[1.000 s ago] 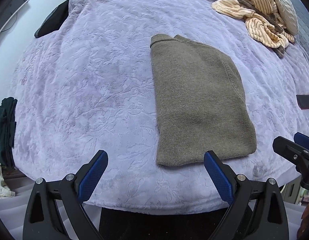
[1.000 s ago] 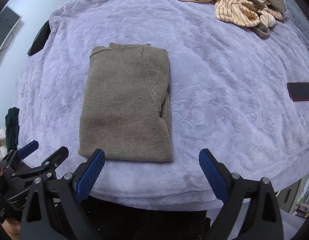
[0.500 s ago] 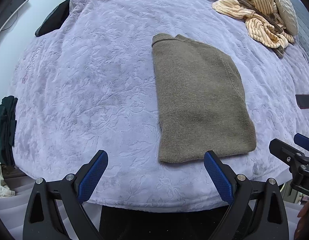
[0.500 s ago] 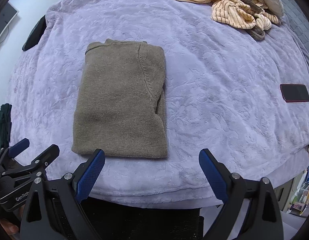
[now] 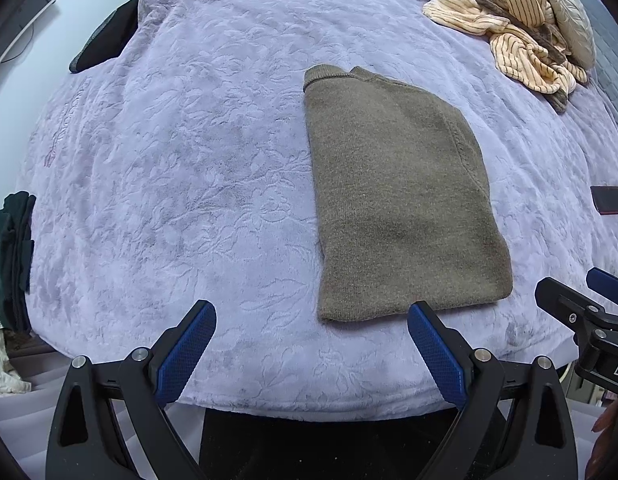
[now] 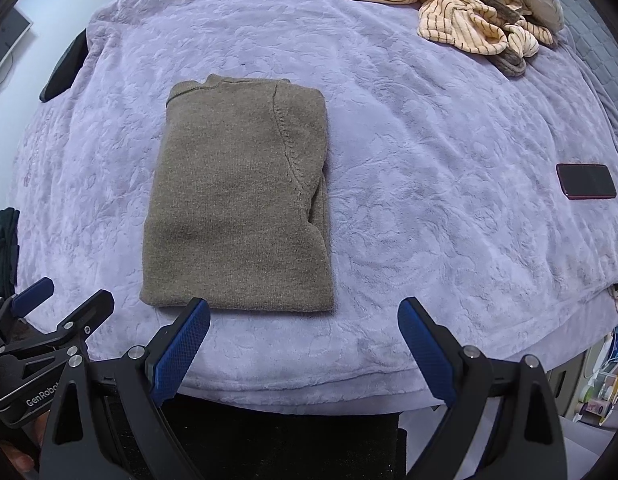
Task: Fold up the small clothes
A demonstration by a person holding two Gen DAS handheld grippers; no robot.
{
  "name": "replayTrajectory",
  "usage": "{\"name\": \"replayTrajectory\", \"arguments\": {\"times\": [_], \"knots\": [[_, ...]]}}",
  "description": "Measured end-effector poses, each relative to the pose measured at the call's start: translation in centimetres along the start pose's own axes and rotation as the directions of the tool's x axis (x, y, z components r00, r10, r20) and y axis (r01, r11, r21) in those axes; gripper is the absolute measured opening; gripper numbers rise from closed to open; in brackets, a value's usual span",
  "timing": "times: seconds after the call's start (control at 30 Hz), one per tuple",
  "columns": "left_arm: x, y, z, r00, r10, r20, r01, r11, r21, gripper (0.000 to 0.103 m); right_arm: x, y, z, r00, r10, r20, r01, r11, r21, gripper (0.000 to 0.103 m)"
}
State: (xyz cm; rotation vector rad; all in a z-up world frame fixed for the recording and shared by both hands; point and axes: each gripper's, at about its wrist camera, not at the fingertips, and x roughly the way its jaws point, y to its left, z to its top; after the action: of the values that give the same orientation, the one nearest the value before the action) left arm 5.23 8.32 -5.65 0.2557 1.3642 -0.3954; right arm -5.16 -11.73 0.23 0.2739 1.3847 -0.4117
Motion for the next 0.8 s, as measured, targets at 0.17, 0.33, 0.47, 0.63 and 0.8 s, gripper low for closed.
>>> {"name": "replayTrajectory", "arguments": {"times": [0.17,0.33,0.47,0.63,0.8], "knots": [[0.01,0.08,0.03,1.0,-0.001,-0.002,0.001,1.0,0.004,0.097,0.02,0.0,-0.04,1.0,0.008,-0.003,-0.008,1.0,0.004,0.096],[0.06,0.03,-0.02,1.0,0.004,-0.001,-0.004,1.0,0.019,0.097,0.14,0.21,-0.16,1.0,0.009,-0.006,-0.009,1.0,0.003,0.096],[-0.01,-0.13,-0.01,1.0,0.007,0.005,-0.007,1.0,0.025,0.097,0.17,0.22,-0.14,1.0,0.011,-0.007,-0.011,1.0,0.004,0.096],[0.08,0.0,0.11,1.0,0.001,0.002,-0.001,1.0,0.019,0.097,0.19,0.24,-0.16,1.0,0.011,-0.008,-0.011,1.0,0.005,0.096],[0.18,-0.01,0.12,1.0,0.003,0.0,-0.003,1.0,0.021,0.097,0.34,0.42,-0.21,1.0,0.014,-0.01,-0.014,1.0,0.005,0.096]]}}
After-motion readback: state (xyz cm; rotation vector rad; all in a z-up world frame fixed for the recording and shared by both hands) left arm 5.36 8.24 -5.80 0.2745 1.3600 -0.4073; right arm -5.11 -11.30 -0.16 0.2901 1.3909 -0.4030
